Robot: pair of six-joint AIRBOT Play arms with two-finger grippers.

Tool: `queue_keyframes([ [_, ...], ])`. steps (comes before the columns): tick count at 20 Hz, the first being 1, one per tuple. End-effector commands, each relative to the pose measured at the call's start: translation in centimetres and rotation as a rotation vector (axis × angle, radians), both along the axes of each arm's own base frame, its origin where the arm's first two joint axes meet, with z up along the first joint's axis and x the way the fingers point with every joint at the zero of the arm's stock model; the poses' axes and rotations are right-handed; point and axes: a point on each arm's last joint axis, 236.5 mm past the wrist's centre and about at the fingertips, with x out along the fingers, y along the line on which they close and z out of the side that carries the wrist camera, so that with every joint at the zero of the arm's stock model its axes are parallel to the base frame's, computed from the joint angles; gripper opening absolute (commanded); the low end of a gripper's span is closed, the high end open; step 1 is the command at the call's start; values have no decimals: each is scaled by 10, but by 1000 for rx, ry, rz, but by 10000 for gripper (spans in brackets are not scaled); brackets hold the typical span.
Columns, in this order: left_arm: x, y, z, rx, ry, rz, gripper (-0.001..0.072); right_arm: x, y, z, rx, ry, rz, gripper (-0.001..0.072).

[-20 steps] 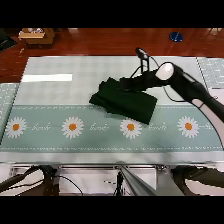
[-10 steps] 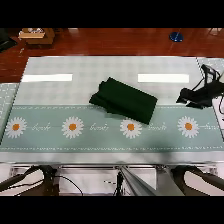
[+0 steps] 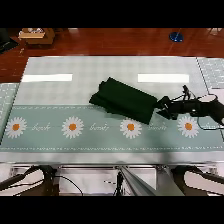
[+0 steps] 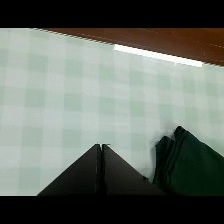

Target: Fold the shirts.

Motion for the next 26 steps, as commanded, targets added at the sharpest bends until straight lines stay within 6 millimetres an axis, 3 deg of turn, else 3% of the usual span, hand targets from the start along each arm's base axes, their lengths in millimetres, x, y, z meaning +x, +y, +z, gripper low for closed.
queue_keyframes([
  [1,0,0,0,-1,0,0,21,29,36,-14,94,-62,-91,526],
  [3,0,0,0,-1,2,-1,21,35,45,-26,88,-44,-137,480],
  [4,0,0,0,-1,3,-1,21,35,48,-28,83,-49,-130,278],
  [5,0,0,0,0,3,-1,21,36,53,-23,100,-66,-113,19],
  [6,0,0,0,0,3,-1,21,37,58,-10,131,-106,-69,23],
  [8,0,0,0,0,3,-1,21,42,67,36,198,-222,40,23],
  [11,0,0,-1,-1,3,-1,21,59,54,145,230,-442,85,23],
  [13,0,0,-1,-1,2,0,21,65,27,219,155,-556,60,23],
  [15,0,0,-1,-1,2,0,21,60,-14,281,18,-635,20,23],
  [17,2,1,-4,-3,7,1,21,42,-66,319,-130,-629,-52,23],
  [19,4,1,-8,-6,17,1,21,14,-117,329,-255,-559,-133,23],
  [20,5,2,-10,-7,21,1,21,-3,-139,325,-302,-496,-166,23],
  [23,7,2,-14,-10,30,1,21,-69,-202,290,-400,-230,-268,23],
  [26,9,3,-19,-12,40,2,21,-147,-250,256,-515,66,-332,23],
])
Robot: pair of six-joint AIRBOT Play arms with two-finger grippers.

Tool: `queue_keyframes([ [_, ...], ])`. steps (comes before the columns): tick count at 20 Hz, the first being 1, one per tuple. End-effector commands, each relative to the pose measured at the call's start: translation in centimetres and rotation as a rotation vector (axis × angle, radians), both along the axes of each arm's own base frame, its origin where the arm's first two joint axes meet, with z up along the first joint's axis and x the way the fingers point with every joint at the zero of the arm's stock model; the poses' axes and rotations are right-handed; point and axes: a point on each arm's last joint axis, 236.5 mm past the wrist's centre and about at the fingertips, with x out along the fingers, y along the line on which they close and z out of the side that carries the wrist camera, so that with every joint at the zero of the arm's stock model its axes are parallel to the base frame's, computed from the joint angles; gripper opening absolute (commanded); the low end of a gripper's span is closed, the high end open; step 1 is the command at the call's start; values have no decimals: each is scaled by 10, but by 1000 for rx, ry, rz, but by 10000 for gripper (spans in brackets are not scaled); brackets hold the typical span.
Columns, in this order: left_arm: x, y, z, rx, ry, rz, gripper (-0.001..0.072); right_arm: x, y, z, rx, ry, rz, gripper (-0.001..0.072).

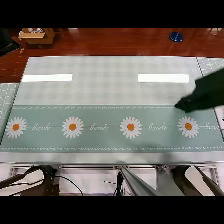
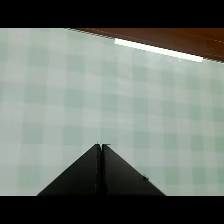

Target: Fold the shirts.

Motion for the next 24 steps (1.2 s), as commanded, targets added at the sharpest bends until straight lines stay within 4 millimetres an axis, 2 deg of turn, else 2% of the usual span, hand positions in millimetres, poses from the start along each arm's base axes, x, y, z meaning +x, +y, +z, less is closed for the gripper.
queue_keyframes([
  [1,4,2,-5,-2,5,5,21,-117,-60,-38,-103,417,-200,23],
  [2,7,3,-6,-3,1,10,21,-139,-76,-40,-149,489,-277,22],
  [3,10,5,-7,-2,-6,16,21,-153,-85,-40,-173,530,-323,22],
  [6,18,9,-6,-1,-29,34,21,-188,-103,-45,-227,661,-411,22],
  [8,24,13,0,5,-61,51,21,-216,-109,-58,-246,792,-447,22],
  [11,28,18,5,62,-107,25,21,-259,-113,-75,-266,1000,-476,22],
  [15,27,34,5,75,-112,51,21,-337,-113,-71,-346,1337,-550,22],
  [19,28,39,6,76,-117,63,21,-374,-91,-106,-182,1417,-582,24],
  [20,28,40,7,77,-122,66,21,-380,-86,-118,-145,1414,-586,66],
  [22,29,40,7,77,-124,67,21,-394,-82,-131,-112,1419,-599,382],
  [24,29,40,7,77,-124,66,21,-408,-93,-131,-155,1417,-633,402],
])
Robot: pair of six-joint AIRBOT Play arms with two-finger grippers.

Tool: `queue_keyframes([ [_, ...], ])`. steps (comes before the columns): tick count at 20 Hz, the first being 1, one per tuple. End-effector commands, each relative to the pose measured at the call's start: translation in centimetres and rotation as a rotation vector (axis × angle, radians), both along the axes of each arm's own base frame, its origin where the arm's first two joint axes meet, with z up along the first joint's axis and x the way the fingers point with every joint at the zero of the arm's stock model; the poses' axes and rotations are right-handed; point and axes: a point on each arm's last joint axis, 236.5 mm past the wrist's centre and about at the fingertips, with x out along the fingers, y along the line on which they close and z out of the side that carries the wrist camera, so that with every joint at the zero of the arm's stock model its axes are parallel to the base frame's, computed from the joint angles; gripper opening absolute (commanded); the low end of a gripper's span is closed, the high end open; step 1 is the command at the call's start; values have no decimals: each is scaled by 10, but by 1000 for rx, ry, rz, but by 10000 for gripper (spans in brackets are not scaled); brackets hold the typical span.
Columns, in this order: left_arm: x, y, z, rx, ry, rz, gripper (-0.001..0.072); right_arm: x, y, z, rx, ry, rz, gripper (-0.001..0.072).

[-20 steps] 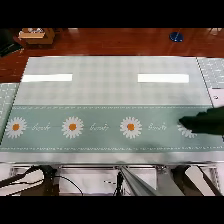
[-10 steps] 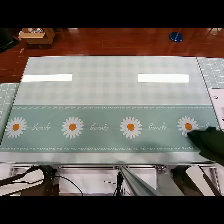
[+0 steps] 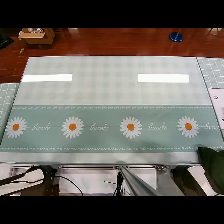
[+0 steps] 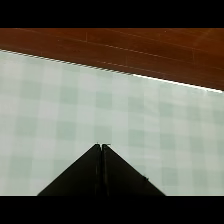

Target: Fold the shirts.

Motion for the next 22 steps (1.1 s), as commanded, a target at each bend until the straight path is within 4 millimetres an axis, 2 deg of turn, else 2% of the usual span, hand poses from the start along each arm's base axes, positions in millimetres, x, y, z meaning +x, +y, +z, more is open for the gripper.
queue_keyframes([
  [1,1,1,1,3,-4,3,21,-27,-13,-8,-59,29,-5,402],
  [2,0,1,0,2,-1,1,21,-25,-27,-10,-107,12,27,402],
  [3,0,1,-1,1,2,0,21,-11,-46,-13,-171,-44,73,400],
  [4,0,1,-1,0,3,-1,21,18,-68,-14,-242,-139,142,379],
  [5,0,1,-2,0,5,-1,22,64,-95,-10,-339,-284,235,328],
  [6,1,0,-3,-3,5,-1,22,138,-124,7,-472,-510,348,289],
  [7,3,-5,-1,-33,-1,-10,21,232,-137,42,-607,-825,447,284],
  [8,6,-19,4,-105,-20,-32,22,321,-129,86,-688,-1159,502,284],
  [9,11,-41,13,-209,-45,-69,22,396,-101,127,-677,-1464,541,284],
  [10,17,-69,25,-333,-74,-118,23,458,-56,151,-553,-1677,609,285],
  [11,21,-97,34,-404,-103,-184,24,500,-6,149,-376,-1765,695,285],
  [12,23,-127,35,-392,-129,-283,23,530,53,130,-156,-1765,792,285],
  [13,21,-154,25,-336,-124,-374,24,543,107,102,46,-1709,889,285],
  [14,13,-182,3,-288,-64,-457,24,543,160,70,237,-1610,995,285],
  [15,-3,-209,-27,-226,43,-544,29,533,201,39,383,-1489,1098,285],
  [16,-23,-227,-58,-155,167,-605,147,518,228,14,479,-1362,1195,285],
  [17,-43,-236,-90,-70,306,-625,313,502,243,-6,531,-1229,1276,285],
  [18,-62,-235,-118,54,432,-619,426,484,246,-22,542,-1087,1345,285],
  [19,-72,-226,-136,198,511,-589,428,471,242,-32,521,-960,1402,287],
  [20,-76,-216,-145,318,548,-543,428,460,235,-38,505,-859,1451,297],
  [22,-75,-211,-147,475,546,-487,426,446,223,-42,476,-733,1477,401],
])
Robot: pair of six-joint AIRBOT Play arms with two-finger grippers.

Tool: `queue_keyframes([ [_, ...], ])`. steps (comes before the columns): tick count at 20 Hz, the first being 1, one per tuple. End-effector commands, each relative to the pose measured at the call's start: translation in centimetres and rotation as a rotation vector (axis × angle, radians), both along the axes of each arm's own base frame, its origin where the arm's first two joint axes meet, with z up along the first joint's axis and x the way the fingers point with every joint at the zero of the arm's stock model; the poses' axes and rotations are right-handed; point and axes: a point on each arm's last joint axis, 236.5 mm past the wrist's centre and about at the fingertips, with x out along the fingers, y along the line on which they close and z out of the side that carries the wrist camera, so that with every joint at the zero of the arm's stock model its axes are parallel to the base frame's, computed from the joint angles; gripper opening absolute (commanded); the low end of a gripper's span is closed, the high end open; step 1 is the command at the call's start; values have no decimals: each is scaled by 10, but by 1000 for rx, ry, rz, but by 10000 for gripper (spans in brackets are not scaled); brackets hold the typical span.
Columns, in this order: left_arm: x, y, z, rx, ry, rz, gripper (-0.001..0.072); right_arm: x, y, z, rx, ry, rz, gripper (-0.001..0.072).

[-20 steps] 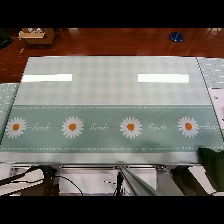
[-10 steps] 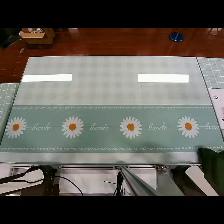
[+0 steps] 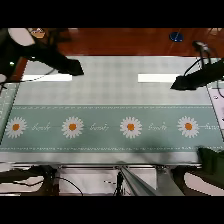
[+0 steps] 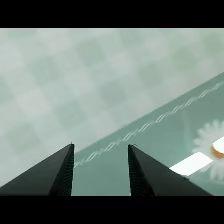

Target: Fold the shirts.

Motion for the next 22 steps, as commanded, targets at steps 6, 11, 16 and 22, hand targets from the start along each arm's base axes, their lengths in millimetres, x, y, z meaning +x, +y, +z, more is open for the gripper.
queue_keyframes([
  [6,-21,0,-35,340,31,8,392,-34,-9,-18,-198,173,7,400],
  [11,-21,0,-39,346,46,9,393,-34,-10,-18,-201,173,8,400],
  [16,-21,0,-50,355,66,5,393,-34,-11,-18,-206,173,8,400],
  [22,-19,-1,-74,378,115,-3,393,-34,-11,-18,-206,173,8,400],
])
